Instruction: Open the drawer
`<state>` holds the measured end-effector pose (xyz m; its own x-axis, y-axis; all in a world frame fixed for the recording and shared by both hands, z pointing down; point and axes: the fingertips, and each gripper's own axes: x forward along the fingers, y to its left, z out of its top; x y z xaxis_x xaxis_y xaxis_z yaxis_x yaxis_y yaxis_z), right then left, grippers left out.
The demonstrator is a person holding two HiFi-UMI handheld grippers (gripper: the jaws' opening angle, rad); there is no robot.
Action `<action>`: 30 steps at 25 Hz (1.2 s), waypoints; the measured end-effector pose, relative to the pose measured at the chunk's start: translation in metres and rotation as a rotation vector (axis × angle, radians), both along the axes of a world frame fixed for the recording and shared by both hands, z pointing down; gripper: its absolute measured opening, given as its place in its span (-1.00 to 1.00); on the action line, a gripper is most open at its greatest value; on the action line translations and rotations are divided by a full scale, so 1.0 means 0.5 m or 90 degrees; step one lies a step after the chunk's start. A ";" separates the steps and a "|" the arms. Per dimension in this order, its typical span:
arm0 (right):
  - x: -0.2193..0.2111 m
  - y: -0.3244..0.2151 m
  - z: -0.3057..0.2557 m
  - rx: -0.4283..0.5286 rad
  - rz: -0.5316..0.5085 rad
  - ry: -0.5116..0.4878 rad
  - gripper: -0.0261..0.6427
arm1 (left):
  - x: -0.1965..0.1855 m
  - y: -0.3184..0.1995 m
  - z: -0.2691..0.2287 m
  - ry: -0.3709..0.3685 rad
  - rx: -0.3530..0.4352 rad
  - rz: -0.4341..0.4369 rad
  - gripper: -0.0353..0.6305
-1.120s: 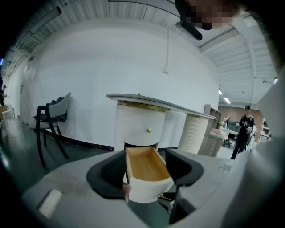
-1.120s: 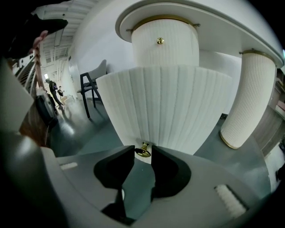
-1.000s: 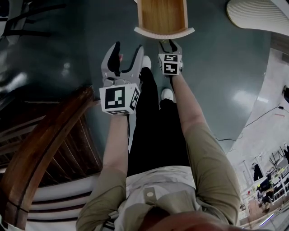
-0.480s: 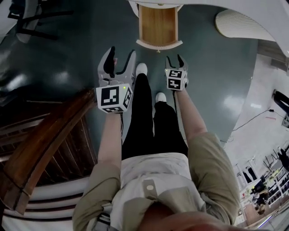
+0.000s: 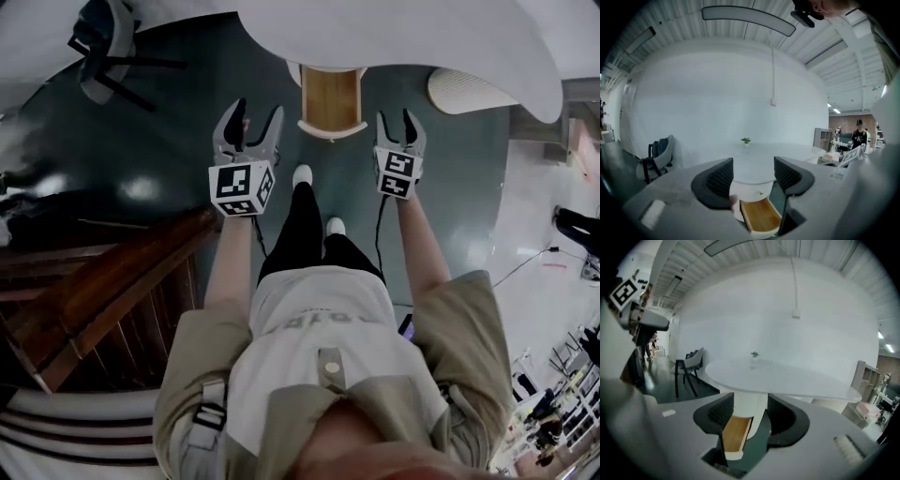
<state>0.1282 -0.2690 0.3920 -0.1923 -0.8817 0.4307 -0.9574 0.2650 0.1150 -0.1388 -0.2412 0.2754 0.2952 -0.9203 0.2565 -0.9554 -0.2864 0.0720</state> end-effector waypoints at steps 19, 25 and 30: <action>0.038 0.037 -0.652 0.270 0.013 -0.155 -0.88 | -0.059 0.026 -0.425 -0.037 0.251 -0.020 -0.74; 0.045 0.048 -0.657 0.273 0.026 -0.131 -0.91 | -0.083 0.033 -0.426 -0.028 0.263 -0.039 -0.87; 0.046 0.049 -0.654 0.273 0.021 -0.125 -0.91 | -0.076 0.031 -0.437 -0.031 0.266 -0.036 -0.87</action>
<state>0.1510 -0.2445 0.0648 -0.2019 -0.9793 -0.0149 -0.9792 0.2016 0.0235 -0.1767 -0.2257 0.0568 0.2377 -0.9627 -0.1296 -0.9699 -0.2281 -0.0849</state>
